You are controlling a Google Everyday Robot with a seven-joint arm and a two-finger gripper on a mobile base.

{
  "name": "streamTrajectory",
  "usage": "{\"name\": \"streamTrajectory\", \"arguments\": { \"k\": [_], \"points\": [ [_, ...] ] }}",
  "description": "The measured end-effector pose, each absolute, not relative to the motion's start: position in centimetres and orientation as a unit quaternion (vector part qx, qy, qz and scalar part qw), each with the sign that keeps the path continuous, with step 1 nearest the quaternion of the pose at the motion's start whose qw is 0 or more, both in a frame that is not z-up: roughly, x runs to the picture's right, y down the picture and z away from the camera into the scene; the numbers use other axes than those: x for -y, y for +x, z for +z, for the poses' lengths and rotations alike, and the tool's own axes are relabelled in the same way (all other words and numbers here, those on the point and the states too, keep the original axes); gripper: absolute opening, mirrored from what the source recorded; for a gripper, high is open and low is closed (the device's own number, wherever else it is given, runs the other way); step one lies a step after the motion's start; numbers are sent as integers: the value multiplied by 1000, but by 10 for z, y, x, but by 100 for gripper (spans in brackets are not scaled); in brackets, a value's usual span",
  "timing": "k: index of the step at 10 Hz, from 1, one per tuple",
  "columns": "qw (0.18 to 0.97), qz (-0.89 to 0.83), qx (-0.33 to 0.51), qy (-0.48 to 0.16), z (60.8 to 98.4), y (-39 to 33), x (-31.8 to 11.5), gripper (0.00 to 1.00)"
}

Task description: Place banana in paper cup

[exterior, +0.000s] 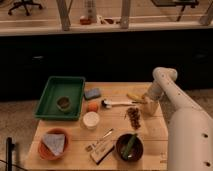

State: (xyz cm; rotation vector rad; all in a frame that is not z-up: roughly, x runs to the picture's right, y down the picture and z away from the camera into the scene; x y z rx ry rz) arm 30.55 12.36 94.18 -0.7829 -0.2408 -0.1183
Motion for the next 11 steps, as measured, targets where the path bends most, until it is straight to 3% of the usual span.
{"name": "streamTrajectory", "arguments": {
  "k": [4,9,11],
  "points": [
    [916,-57,117,-380,942,306,-124,79],
    [916,-57,117,-379,940,306,-121,32],
    [916,-57,117,-380,937,306,-119,26]
  ]
}}
